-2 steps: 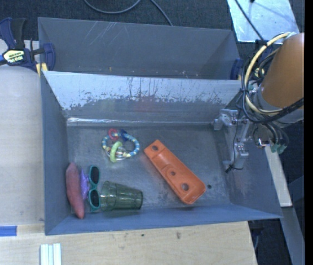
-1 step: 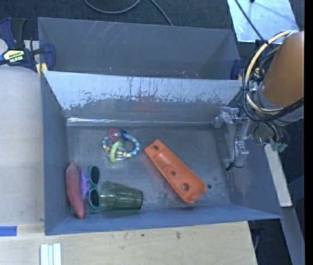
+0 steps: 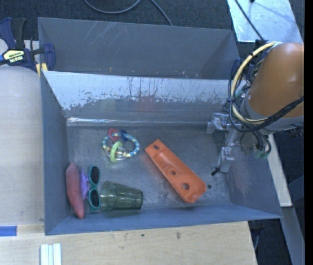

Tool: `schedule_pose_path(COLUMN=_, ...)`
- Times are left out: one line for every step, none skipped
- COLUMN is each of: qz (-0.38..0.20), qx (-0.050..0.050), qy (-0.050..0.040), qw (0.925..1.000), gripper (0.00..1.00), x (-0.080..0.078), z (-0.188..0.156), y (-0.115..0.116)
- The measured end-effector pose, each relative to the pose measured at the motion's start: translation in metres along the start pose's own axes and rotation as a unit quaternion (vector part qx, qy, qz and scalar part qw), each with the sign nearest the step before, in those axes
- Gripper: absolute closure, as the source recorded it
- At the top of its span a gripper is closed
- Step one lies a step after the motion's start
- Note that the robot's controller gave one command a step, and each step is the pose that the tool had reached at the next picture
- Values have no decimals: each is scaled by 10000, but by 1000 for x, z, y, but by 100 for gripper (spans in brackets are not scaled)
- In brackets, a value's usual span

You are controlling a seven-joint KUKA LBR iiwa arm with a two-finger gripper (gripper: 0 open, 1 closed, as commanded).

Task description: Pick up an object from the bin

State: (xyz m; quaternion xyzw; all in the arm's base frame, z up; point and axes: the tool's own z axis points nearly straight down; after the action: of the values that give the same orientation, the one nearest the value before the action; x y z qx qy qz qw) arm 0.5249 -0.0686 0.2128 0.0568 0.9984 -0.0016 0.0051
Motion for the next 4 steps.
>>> schedule_pose_path(qz=1448, qx=-15, qy=36, qw=9895, gripper=0, x=-7, z=46, y=28)
schedule_pose_path(qz=1522, qx=3, qy=0, qw=9883, gripper=0, x=22, z=52, y=49)
schedule_pose_path(qz=1877, qx=-15, qy=-18, qw=9822, gripper=0, x=29, z=108, y=50)
schedule_pose_path(qz=3247, qx=16, qy=19, qw=9458, gripper=100, x=4, z=141, y=59)
